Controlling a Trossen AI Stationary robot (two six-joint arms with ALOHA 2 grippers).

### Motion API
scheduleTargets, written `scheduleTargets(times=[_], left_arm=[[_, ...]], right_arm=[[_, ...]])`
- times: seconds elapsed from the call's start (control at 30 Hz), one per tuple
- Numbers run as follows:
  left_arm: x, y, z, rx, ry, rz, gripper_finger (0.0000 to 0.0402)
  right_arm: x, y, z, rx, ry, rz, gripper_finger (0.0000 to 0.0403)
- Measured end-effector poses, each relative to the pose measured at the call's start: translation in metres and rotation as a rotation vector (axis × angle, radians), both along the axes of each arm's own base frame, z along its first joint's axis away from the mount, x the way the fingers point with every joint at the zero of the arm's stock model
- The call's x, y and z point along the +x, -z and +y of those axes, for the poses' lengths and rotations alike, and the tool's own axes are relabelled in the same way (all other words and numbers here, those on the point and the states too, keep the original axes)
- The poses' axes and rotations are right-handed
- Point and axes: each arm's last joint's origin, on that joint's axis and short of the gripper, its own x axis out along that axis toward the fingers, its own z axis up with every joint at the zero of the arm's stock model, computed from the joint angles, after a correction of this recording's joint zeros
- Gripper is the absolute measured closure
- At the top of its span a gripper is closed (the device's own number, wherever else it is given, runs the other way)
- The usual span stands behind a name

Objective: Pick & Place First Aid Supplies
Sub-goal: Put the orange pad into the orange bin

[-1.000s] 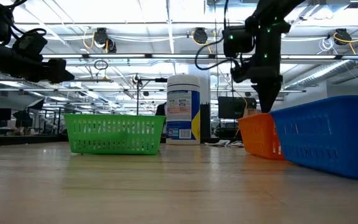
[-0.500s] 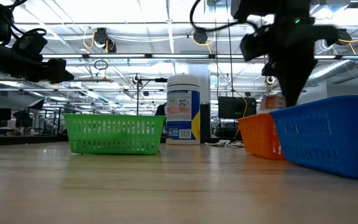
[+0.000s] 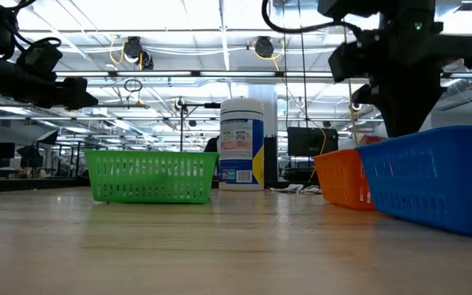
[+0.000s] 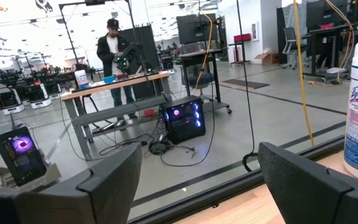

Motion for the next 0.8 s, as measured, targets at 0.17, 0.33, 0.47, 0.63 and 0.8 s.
scheduleTargets(times=[0.17,0.33,0.47,0.63,0.8], left_arm=[[0.000,0.000,0.000,0.000,0.000,0.001,0.0089],[0.000,0.000,0.000,0.000,0.000,0.000,0.0095],[0.000,0.000,0.000,0.000,0.000,0.000,0.0096],[0.000,0.000,0.000,0.000,0.000,0.000,0.0096],[0.000,0.000,0.000,0.000,0.000,0.000,0.0096]], right_arm=[[-0.001,0.008,0.000,-0.017,-0.004,-0.014,0.0401],[-0.002,0.012,0.000,-0.016,-0.005,-0.022,0.0386],[-0.002,0.013,0.000,-0.017,-0.001,-0.021,0.0359],[-0.002,0.013,0.000,-0.014,-0.006,-0.022,0.0294],[-0.002,0.010,-0.002,-0.021,-0.053,-0.029,0.0216]])
